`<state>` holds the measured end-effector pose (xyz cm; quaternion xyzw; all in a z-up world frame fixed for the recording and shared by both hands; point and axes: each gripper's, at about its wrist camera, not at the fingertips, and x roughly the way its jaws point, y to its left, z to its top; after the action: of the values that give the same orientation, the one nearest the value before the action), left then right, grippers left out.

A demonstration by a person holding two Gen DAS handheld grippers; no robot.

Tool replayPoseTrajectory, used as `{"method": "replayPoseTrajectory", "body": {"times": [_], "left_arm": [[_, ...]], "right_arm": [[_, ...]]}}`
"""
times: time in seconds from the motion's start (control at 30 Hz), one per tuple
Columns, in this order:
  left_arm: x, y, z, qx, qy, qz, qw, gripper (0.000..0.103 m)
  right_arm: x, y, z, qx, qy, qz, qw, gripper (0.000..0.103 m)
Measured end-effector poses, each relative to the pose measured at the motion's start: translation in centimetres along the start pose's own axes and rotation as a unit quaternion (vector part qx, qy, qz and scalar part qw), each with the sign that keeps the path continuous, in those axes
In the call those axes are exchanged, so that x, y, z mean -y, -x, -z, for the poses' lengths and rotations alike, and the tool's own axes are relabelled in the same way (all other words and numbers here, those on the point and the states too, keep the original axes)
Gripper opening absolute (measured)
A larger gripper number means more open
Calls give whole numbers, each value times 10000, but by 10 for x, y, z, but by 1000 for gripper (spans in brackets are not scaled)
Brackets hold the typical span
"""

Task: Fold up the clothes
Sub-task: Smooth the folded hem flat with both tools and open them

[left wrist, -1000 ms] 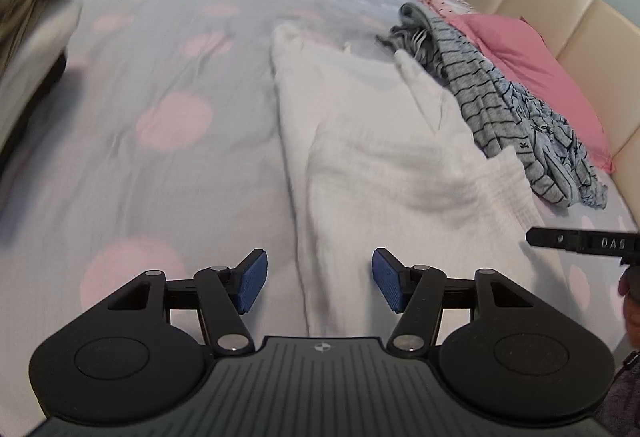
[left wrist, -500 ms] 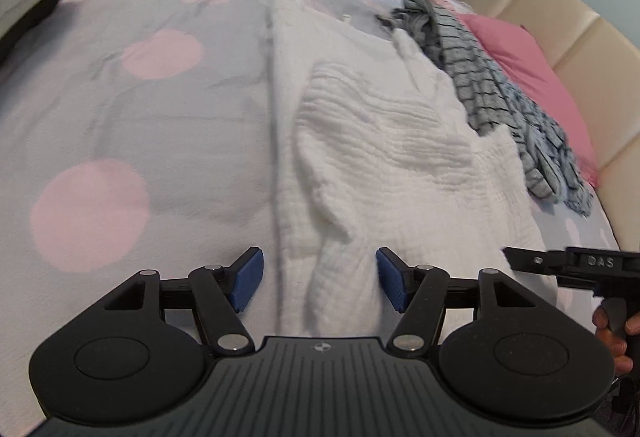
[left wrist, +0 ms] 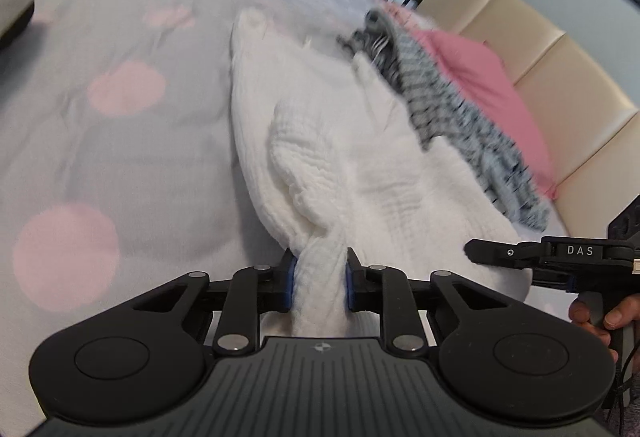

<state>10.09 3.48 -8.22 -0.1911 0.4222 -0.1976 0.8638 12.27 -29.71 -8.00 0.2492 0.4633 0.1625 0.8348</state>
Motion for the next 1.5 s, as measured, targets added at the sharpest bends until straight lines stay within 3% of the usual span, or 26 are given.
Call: {"method": "replayPoseTrajectory", "body": {"times": [0.27,0.5,0.7,0.87,1.03,1.13,1.27,1.37,1.5], "left_arm": [[-12,52,2,-76,303,226,9993,19],[-16,72,45,-703,296,97,9970,19],[-22,48,69,-1406,215,-506,9885,19],[-22,36,72,-1579,78,-718,9848,25],[-16,52,65,-1244,-188,-1048,9865,41],[-10,66,56,-775,-432,-1237,9883,42],[8,74,45,-336,-881,-1006,9905,41],[29,62,44,-354,-1392,-841,9860,41],[44,36,43,-538,-1809,-836,9785,41]], "right_arm": [[-14,20,14,-430,-647,-397,9962,24],[-12,43,49,-818,-633,-379,9939,23],[-12,26,77,-1202,-120,259,9923,23],[-16,3,90,-1349,643,766,9858,25],[-16,9,86,-1245,776,873,9853,37],[-18,23,77,-856,963,1033,9863,39],[-30,37,67,-270,1295,978,9864,39],[-45,39,63,-142,1546,655,9857,38],[-70,20,69,-362,2127,491,9752,33]]}}
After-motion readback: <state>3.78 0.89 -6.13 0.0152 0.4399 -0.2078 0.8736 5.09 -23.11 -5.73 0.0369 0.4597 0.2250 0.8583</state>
